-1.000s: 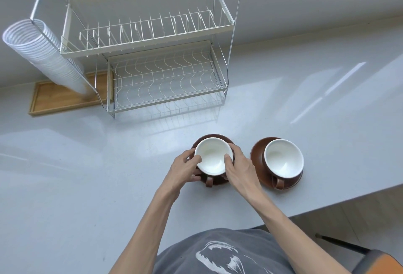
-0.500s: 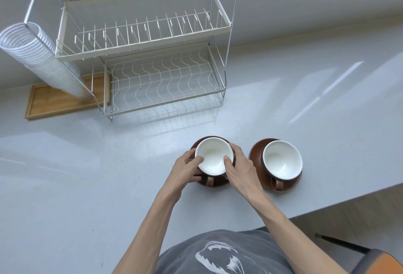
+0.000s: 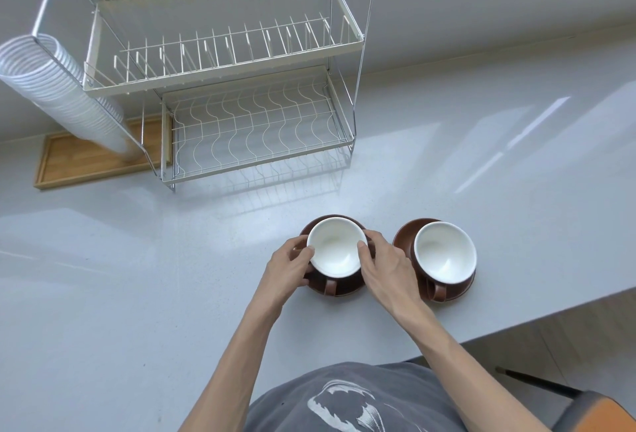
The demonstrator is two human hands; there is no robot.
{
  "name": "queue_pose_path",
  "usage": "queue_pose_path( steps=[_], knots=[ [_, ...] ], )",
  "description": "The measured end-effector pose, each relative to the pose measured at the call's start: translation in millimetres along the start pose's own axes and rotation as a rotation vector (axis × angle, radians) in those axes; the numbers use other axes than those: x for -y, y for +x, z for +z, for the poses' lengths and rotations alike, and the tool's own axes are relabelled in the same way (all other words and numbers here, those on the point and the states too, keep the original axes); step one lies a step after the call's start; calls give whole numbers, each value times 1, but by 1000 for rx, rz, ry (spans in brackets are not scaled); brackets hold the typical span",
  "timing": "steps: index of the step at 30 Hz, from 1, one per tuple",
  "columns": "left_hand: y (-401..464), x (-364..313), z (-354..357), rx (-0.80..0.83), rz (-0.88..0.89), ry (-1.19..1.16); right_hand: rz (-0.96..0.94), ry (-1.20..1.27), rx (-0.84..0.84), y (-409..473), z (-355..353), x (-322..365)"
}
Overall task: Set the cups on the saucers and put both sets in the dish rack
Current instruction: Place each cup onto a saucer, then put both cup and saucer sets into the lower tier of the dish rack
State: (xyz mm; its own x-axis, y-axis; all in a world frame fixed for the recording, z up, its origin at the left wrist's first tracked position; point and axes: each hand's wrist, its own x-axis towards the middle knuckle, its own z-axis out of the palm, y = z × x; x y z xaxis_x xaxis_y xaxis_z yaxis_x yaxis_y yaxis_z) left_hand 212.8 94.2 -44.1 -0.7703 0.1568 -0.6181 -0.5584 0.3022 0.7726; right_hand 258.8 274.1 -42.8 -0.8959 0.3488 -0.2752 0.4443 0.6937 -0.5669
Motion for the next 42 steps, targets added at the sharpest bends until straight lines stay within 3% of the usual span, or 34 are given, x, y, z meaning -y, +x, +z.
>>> queue_pose_path(
  steps=[6,16,32,42],
  knots=[
    [2,3,-5,-133,51,31,26,106,8,5,5,-4],
    [4,-8,2,-36,-43,-53,156,328,186,12,5,-14],
    [4,-9,-6,-102,-39,-69,79,369,195,33,3,6],
    [11,-49,-27,-163,30,-80,-15,394,169,70,-11,40]
  ],
)
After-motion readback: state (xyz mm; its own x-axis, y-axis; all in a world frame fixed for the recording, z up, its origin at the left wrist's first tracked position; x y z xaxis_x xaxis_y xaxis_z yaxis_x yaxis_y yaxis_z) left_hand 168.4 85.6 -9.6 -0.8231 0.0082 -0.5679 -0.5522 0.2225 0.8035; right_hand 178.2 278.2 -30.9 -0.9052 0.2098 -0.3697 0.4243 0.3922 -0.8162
